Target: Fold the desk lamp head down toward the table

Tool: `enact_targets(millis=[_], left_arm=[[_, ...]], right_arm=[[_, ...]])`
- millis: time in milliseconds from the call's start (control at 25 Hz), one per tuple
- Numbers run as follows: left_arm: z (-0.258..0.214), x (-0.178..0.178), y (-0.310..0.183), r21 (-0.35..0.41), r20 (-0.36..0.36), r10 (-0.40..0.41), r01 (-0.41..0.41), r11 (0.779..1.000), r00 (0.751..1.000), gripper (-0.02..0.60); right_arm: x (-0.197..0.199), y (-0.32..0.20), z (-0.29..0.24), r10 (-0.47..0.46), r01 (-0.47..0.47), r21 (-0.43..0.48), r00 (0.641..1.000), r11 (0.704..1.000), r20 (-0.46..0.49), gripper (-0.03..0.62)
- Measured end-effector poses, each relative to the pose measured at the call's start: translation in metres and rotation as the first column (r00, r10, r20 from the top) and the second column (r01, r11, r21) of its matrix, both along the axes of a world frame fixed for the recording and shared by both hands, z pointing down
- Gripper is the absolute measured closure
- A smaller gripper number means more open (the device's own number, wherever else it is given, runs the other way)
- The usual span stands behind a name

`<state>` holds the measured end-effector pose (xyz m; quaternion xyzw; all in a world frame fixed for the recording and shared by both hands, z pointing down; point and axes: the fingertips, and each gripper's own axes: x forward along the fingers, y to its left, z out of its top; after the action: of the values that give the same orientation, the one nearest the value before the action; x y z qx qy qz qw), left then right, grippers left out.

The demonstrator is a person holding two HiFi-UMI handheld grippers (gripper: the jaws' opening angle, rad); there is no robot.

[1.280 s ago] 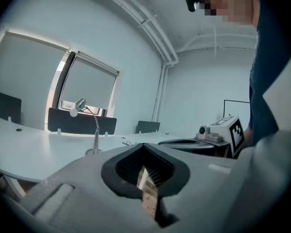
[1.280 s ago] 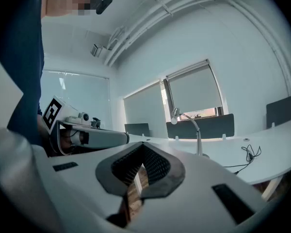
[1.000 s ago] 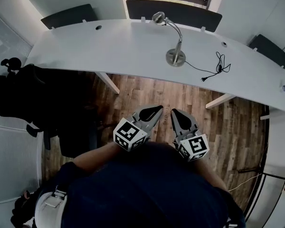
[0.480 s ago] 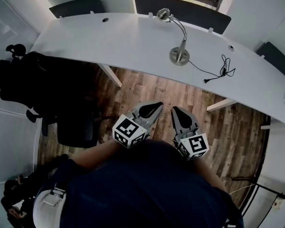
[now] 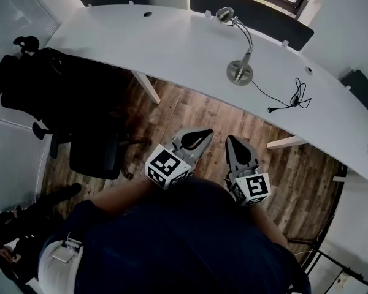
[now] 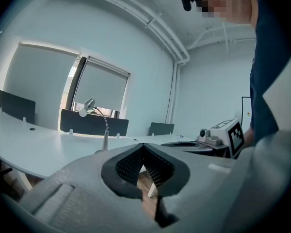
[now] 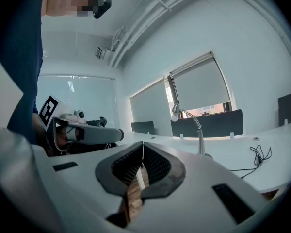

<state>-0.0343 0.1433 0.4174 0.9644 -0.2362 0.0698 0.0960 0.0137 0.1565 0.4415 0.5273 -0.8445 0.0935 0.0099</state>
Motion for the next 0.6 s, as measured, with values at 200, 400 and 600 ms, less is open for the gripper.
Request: enact_targets(millis=[200,400,600], left_arm=[[-0.002,-0.003,-0.032,0.032,-0.002,0.02,-0.02,0.999,1.0,0.576],[-0.018,-0.002,-0.085,0.081,-0.008,0.03,-0.029,0.996,1.0,0.575],[-0.033,-0.008,-0.134,0.137,-0.014,0.058,-0.056,0.989,0.998,0.575]], right_arm=[[-0.002,-0.034,-0.003,0.028,-0.028,0.0,1.0,1.0,-0.013,0.583],[-0.001,-0.08,-0.006,0.057,-0.058,-0.011,0.998,0.998,-0.03,0.583],[-0.005,-0.128,-0.008,0.095,-0.095,-0.013,0.994,0.995,-0.056,0.583]])
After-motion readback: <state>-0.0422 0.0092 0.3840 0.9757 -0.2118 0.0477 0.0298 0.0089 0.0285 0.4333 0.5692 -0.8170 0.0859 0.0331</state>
